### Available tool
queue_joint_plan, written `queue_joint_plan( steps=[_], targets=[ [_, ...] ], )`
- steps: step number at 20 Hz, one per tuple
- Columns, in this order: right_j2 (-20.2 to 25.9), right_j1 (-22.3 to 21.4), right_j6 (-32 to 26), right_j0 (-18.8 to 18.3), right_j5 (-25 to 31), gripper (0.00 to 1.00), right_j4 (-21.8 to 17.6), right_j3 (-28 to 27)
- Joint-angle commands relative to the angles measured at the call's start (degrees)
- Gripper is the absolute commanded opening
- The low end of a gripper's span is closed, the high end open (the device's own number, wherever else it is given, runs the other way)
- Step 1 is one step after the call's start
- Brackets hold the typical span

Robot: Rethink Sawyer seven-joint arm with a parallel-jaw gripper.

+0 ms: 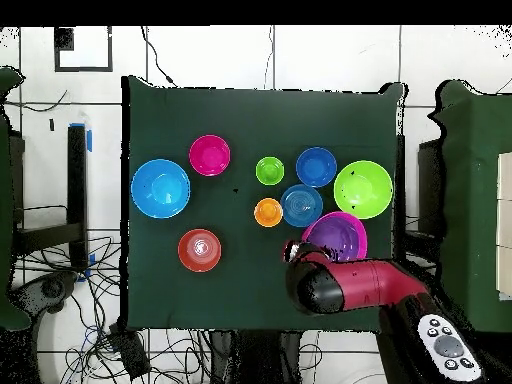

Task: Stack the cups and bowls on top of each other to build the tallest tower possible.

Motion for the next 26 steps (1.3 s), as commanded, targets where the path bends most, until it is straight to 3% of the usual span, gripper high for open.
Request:
queue_joint_plan(
  steps=[1, 18, 26],
  targets=[
    [3.09, -0.9, 3.27, 4.24, 6.39, 0.0, 5.69, 4.03],
    [1.11, -3.04, 4.08, 10.94, 9.64, 0.0, 13.54, 1.77],
    [3.36, -11.25, -1.52, 11.45, 19.66, 0.0, 18.64, 1.31]
  ],
)
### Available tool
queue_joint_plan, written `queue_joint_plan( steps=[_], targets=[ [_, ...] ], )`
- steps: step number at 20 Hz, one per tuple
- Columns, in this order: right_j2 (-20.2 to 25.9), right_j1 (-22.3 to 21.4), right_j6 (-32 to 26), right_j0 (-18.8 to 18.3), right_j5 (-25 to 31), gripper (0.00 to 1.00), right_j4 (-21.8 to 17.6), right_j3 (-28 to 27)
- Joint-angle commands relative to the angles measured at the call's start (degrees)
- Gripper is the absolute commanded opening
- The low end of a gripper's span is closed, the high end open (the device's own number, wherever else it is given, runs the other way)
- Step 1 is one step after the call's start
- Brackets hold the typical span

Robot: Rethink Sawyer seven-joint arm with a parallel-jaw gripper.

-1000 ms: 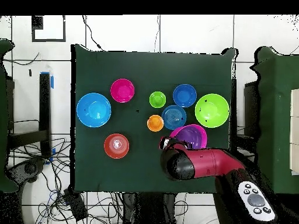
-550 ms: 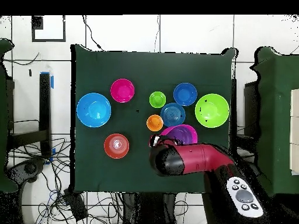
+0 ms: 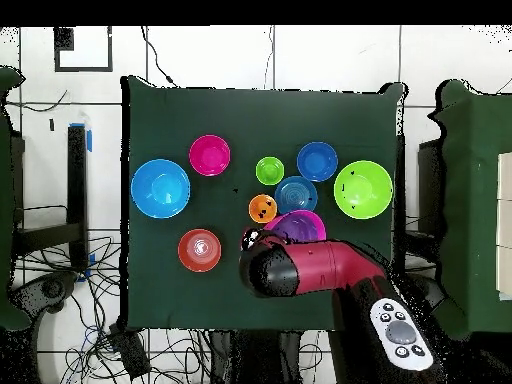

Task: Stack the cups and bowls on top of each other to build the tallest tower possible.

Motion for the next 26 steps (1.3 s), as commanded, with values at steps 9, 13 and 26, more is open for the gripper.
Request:
queue_joint_plan(
  steps=[9, 13, 26],
  targets=[
    [3.52, -13.47, -2.85, 4.29, 21.62, 0.0, 8.91, -1.48],
    [3.63, -15.43, -3.98, 4.69, 26.51, 0.0, 9.96, -2.98],
    [6.6, -10.09, -6.05, 5.96, 32.97, 0.0, 8.62, -14.86]
  ],
)
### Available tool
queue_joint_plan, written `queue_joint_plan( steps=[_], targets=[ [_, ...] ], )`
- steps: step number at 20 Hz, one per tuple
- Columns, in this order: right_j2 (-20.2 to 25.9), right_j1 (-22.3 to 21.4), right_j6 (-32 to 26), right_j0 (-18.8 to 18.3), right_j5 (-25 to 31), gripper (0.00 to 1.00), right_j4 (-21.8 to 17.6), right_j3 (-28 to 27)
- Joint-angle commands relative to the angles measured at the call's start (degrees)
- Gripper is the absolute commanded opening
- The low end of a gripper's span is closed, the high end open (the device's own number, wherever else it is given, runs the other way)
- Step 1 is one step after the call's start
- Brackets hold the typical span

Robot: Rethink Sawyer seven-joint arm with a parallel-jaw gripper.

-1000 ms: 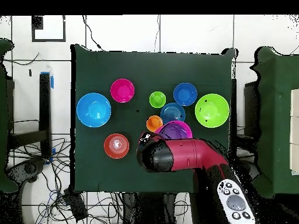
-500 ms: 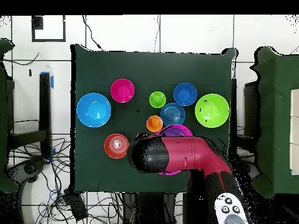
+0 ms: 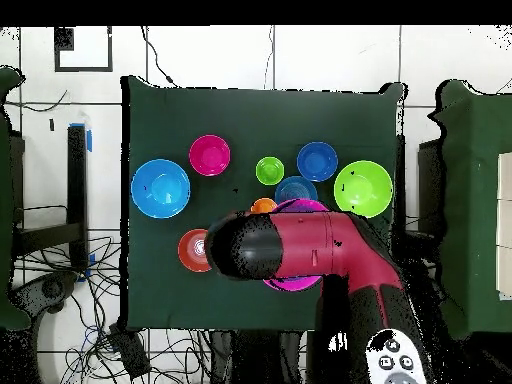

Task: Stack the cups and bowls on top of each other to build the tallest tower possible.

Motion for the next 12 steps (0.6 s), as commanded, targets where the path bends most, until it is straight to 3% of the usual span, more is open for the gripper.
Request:
queue_joint_plan(
  steps=[1, 6, 12],
  targets=[
    [5.09, 5.36, -6.15, 1.83, 6.53, 0.0, -0.38, -9.16],
    [5.93, 11.03, -6.8, 2.85, 5.78, 0.0, -1.98, -15.69],
    [5.81, 14.51, -7.36, 3.95, 8.1, 0.0, -2.52, -21.59]
  ],
)
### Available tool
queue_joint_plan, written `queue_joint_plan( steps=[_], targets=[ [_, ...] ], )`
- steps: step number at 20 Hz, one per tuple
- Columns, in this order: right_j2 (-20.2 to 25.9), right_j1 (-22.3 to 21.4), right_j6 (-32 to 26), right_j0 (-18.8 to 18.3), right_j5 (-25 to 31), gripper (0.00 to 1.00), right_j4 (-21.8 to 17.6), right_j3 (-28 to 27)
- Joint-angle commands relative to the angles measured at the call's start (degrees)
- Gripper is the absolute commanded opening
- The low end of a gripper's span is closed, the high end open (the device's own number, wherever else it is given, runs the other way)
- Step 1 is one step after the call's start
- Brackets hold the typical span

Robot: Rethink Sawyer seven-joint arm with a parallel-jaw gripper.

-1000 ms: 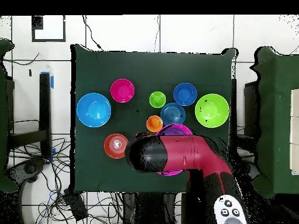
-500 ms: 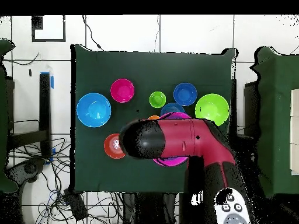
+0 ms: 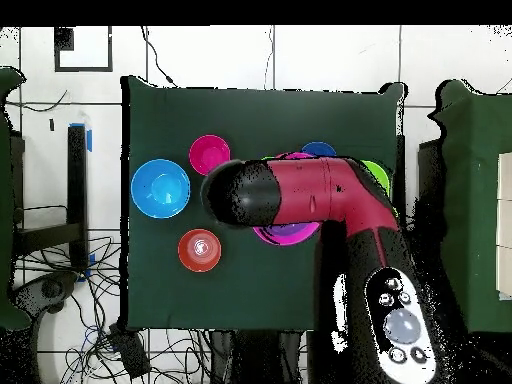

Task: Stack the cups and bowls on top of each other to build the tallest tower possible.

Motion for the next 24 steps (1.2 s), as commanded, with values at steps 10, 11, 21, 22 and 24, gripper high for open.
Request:
queue_joint_plan(
  steps=[10, 11, 21, 22, 24],
  targets=[
    [3.2, 16.81, -9.43, 4.03, 11.69, 0.0, -4.87, -23.93],
    [3.21, 17.41, -9.69, 4.12, 11.7, 0.0, -5.01, -24.71],
    [4.68, 26.03, -13.4, 5.71, 16.67, 0.0, -6.74, -38.76],
    [4.88, 26.84, -13.89, 5.85, 17.05, 0.0, -6.86, -40.0],
    [5.08, 28.19, -14.21, 6.23, 17.69, 0.0, -7.04, -42.14]
  ],
)
